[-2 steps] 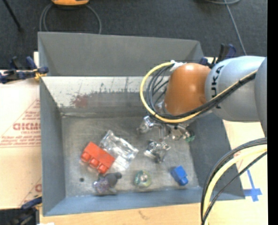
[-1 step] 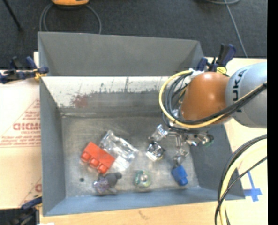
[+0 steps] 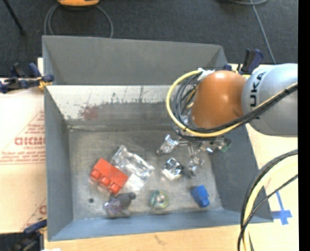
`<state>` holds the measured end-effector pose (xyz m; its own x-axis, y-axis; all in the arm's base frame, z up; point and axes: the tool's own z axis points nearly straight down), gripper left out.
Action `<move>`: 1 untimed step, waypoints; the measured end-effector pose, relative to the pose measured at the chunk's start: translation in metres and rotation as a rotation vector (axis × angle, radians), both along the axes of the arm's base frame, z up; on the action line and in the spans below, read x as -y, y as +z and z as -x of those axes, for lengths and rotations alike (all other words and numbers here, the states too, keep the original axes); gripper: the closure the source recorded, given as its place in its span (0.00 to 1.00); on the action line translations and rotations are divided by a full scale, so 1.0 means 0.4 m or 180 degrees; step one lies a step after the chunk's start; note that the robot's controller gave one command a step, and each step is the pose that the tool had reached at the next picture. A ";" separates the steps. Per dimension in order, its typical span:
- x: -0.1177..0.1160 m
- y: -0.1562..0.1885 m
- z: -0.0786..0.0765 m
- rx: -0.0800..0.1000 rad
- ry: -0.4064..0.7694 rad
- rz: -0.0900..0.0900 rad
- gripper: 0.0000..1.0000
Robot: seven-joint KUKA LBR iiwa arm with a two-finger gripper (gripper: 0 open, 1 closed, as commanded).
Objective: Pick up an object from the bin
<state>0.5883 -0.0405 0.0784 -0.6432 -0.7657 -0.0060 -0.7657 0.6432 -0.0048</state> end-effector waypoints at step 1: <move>0.000 0.001 0.000 -0.0003 -0.0018 -0.0005 1.00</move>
Offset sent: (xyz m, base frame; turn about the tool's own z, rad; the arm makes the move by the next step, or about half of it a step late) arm 0.0000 0.0000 0.0000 0.0000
